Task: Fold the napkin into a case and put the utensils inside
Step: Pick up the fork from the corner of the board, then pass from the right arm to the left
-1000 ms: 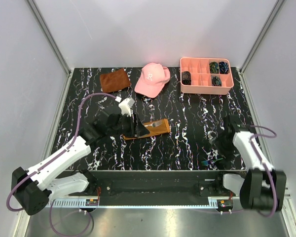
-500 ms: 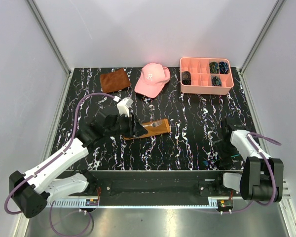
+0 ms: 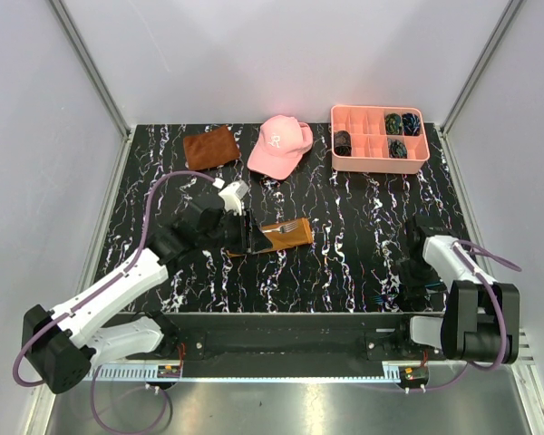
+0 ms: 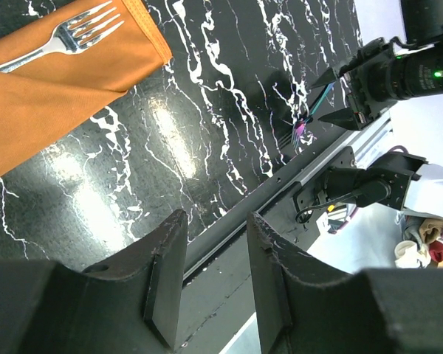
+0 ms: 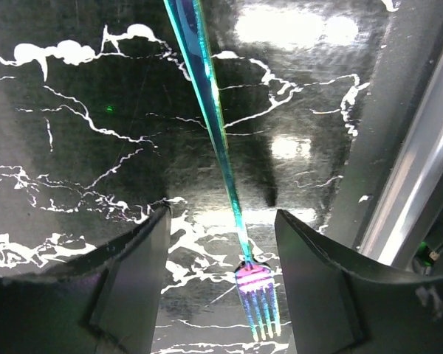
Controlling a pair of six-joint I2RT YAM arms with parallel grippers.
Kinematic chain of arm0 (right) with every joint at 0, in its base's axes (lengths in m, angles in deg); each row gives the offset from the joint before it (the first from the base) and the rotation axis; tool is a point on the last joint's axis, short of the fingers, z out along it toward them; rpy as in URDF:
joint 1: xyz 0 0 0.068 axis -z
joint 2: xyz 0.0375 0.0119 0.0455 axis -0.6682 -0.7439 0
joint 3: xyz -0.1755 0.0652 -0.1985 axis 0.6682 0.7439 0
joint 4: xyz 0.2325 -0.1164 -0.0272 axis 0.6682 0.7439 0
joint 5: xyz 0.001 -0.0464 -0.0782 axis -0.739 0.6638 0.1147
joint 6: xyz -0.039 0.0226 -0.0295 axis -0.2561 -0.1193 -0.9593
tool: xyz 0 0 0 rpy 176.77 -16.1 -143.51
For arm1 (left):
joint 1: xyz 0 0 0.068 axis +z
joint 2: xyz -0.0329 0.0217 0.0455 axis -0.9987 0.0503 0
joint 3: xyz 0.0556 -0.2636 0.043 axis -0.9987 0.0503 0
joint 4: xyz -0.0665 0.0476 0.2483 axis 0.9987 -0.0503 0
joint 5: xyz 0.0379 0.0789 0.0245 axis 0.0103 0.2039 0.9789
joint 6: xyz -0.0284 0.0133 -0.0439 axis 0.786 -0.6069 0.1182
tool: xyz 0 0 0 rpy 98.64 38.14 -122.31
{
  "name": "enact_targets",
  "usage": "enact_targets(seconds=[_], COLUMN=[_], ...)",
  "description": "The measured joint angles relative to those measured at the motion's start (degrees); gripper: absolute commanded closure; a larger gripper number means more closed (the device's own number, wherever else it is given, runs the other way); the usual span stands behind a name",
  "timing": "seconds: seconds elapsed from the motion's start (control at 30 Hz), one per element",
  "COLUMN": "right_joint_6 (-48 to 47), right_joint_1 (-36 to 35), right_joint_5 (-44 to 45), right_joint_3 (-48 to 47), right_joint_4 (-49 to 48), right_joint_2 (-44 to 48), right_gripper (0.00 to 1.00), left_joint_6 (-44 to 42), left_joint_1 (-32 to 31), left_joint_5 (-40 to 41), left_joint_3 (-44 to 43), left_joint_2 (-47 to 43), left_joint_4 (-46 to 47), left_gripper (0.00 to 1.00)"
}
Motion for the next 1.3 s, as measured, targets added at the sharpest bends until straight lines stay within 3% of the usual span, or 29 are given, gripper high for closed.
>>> enact_targets(seconds=[0.2, 0.3, 0.33, 0.37, 0.53, 0.67, 0.77, 0.97, 1.0, 1.13, 1.3], right_joint_6=[0.07, -0.57, -0.90, -1.31, -7.91, -18.29, -27.80, -52.78, -58.25, -77.66, -96.87], right_joint_1=[0.00, 0.00, 0.00, -0.02, -0.07, -1.46, -7.21, -26.47, -28.59, -34.12, -40.04], right_joint_5=[-3.19, -3.89, -4.07, -4.17, -5.75, -7.10, -8.24, -14.12, -16.06, -27.02, -32.59], right_joint_3=[-0.83, -1.29, -1.44, -1.53, -1.55, -2.56, -3.74, -18.80, -22.05, -29.83, -32.41], right_joint_4=[-5.40, -7.10, -7.69, -8.07, -16.15, -24.90, -28.65, -29.97, -29.68, -26.34, -17.35], right_joint_2=[-3.21, -4.31, -4.52, -4.68, -5.62, -7.32, -8.33, -10.56, -11.50, -13.60, -14.71], right_gripper=[0.45, 0.61, 0.84, 1.00, 1.00, 1.00, 1.00, 1.00, 0.96, 0.96, 1.00], left_joint_6=[1.62, 2.34, 2.51, 2.73, 3.30, 2.95, 1.90, -0.04, -0.24, -1.73, -3.65], left_joint_1=[0.02, 0.02, 0.02, 0.02, 0.02, 0.04, 1.40, 11.96, 13.70, 18.27, 19.76], left_joint_5=[0.26, 0.74, 0.98, 1.27, 1.77, 1.68, -0.13, -13.73, -16.02, -22.45, -28.30], left_joint_3=[-1.90, -2.29, -2.29, -2.29, -2.40, -4.09, -5.95, -7.15, -7.19, -7.32, -7.74], left_joint_2=[0.33, 0.26, 0.26, 0.28, 0.42, 2.08, 4.76, 13.27, 14.78, 17.59, 17.73], left_joint_4=[-0.04, 0.00, -0.07, -0.17, -0.98, -1.53, -1.49, 0.66, 0.81, 0.50, 0.17], left_gripper=[0.60, 0.59, 0.59, 0.59, 0.57, 0.45, 0.35, 0.32, 0.32, 0.32, 0.32])
